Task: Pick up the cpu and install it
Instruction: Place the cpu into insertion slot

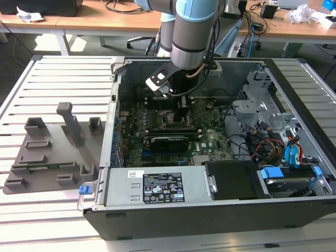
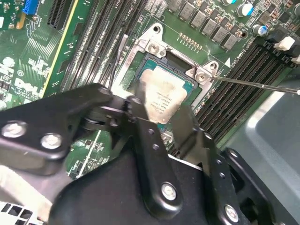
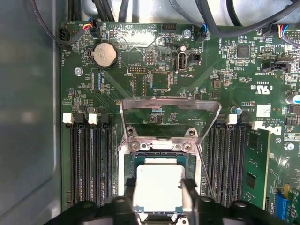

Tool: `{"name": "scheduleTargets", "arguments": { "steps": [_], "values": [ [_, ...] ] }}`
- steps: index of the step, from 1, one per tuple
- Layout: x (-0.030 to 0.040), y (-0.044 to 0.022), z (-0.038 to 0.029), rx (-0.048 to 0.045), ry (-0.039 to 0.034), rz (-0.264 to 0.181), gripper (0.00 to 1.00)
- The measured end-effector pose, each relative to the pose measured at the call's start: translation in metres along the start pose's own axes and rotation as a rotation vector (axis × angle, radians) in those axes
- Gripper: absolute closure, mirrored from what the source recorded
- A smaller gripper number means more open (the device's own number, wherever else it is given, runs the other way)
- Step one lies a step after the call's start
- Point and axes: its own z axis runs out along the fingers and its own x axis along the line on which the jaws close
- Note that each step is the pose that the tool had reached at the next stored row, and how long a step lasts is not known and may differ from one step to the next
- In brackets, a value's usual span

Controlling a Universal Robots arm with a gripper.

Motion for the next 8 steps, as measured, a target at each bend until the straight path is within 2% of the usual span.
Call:
{"name": "scheduleTargets", "arguments": {
  "steps": [1, 2, 3, 7, 8],
  "values": [
    [0.0, 0.0, 0.0, 0.0, 0.0, 0.0, 0.58],
    [0.0, 0.0, 0.0, 0.0, 0.0, 0.0, 0.65],
    [0.0, 0.0, -0.0001, 0.0, 0.0, 0.0, 0.65],
    [-0.0003, 0.0, -0.0001, 0.0001, -0.0002, 0.0, 0.89],
    [-0.0006, -0.0001, -0.0001, 0.0001, -0.0002, 0.0, 0.89]
  ]
}}
